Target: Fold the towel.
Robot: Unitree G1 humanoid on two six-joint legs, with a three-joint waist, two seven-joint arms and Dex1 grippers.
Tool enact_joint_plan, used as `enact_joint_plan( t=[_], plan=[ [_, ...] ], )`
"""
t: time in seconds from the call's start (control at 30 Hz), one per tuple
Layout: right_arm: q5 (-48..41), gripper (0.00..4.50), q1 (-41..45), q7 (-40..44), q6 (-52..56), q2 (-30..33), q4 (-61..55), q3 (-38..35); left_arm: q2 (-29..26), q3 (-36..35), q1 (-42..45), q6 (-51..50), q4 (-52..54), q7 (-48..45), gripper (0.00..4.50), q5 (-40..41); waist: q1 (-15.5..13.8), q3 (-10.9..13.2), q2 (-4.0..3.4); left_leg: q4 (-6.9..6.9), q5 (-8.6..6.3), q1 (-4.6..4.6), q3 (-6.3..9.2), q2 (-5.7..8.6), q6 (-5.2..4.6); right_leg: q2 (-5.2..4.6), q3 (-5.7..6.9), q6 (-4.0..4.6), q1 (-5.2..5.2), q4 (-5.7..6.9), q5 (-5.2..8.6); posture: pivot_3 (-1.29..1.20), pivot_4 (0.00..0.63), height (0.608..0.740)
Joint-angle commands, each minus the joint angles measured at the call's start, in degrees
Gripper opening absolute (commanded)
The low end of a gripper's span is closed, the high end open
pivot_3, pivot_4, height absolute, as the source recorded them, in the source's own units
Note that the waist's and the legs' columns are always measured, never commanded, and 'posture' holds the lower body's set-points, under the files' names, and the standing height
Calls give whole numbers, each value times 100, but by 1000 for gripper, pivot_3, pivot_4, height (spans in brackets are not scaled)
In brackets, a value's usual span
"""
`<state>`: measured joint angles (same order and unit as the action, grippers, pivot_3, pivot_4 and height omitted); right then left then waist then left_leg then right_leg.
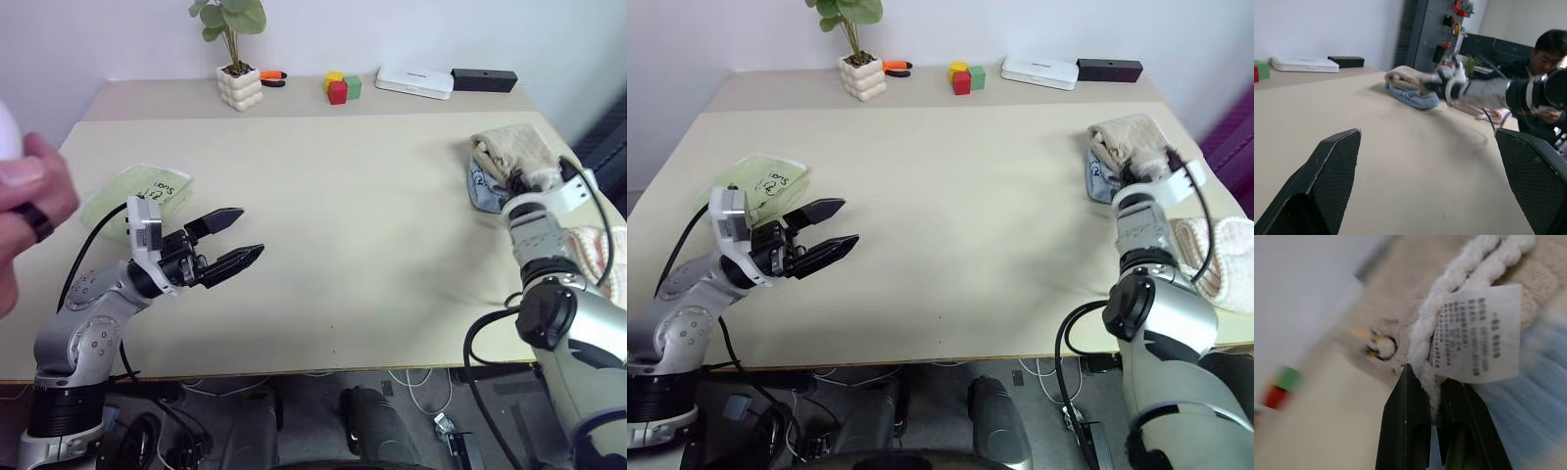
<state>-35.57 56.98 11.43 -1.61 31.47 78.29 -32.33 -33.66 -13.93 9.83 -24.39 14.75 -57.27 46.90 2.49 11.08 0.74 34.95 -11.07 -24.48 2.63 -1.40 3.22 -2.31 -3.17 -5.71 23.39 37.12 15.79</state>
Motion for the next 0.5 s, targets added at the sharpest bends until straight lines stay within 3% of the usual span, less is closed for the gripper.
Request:
enact_joint_plan(
  t=[0.03, 0.23, 0.33, 0.5],
  plan=[
    [274, 33, 31, -97, 70, -101, -147, -2, -125, -181, 12, 10, 197, -7, 4500, 74, 31, 0, 0, 0, 0, 0, 0, 0, 0, 1, 0, 0, 0, 1, 0, 0, 150, 740],
    [262, 33, 170, 89, 200, -154, -212, -262, -106, -138, 39, 33, 234, 51, 4500, 54, 26, 0, 0, 0, 0, 7, 2, -1, 0, 3, 0, -2, -5, 4, -1, 0, 150, 740],
    [235, 1024, 221, 142, 275, -97, -218, -385, -70, -92, 39, 45, 247, 64, 4500, 49, 21, 0, 0, 1, 0, 7, 2, -1, 0, 3, 0, -1, -6, 4, -1, 0, 150, 740],
    [318, 3529, 243, 159, 255, -30, -242, -464, -68, -126, 20, 43, 260, 77, 4500, 46, 19, 0, 0, 1, 0, 7, 2, -1, 0, 3, 0, -2, -6, 4, -1, 0, 150, 740]
  ],
)
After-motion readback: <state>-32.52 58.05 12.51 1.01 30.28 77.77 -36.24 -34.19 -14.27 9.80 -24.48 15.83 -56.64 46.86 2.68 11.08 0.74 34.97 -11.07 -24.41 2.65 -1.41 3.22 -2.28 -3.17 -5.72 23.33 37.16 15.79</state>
